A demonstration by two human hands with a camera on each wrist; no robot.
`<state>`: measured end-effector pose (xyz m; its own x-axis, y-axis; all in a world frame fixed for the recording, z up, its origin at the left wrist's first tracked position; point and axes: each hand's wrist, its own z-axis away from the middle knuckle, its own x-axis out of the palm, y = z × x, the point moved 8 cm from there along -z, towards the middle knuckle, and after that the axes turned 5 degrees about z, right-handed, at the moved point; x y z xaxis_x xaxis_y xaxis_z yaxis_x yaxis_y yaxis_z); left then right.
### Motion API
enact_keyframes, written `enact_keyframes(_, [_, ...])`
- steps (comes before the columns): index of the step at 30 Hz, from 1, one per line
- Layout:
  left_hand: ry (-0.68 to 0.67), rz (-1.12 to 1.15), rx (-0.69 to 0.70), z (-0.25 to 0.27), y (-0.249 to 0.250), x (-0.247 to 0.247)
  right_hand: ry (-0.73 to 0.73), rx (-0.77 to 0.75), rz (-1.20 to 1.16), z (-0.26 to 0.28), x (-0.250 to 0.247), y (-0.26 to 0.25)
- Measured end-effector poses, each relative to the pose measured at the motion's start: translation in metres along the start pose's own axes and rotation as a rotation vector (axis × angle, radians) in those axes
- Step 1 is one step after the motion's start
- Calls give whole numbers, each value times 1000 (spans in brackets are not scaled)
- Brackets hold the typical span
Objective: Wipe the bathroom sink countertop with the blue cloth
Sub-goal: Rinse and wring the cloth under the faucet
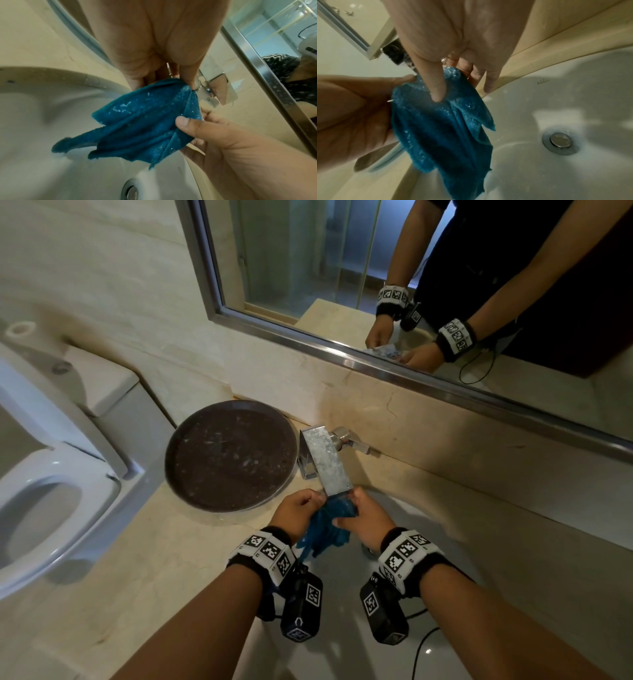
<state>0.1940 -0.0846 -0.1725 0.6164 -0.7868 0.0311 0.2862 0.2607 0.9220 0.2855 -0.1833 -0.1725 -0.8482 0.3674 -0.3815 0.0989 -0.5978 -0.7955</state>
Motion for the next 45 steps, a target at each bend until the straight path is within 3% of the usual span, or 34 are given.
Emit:
enact_keyframes(6, [-124,-209,1,4,0,-3,87,-10,-1,-9,-14,-4])
enact_keyframes(9, [-35,-308,36,1,0,-13,99,-17,4,-9,-17,-5])
enact_keyframes(17, [54,25,54,-6,-12,-11,110,-78,-60,-4,-11,-15])
enact_keyframes(23, [102,94,38,-6,-20,-11,169,-66,-20,-5,-16,-13])
enact_keyframes(28, [160,195,31,-3,-13,-8,77,-31,-285,-7,-2,-10])
enact_keyframes(31, [163,242,37,-6,-10,-6,26,-74,-116,-10,-2,-6])
enact_keyframes(33, [167,249,38,-4,-8,-6,88,-66,-16,-11,-11,-1])
enact_keyframes(39, [165,411,10,2,-11,3,64,-69,-368,-10,-7,-5])
enact_keyframes(45, [122,352,23,4,-17,3,-19,-38,-530,-10,6,-5])
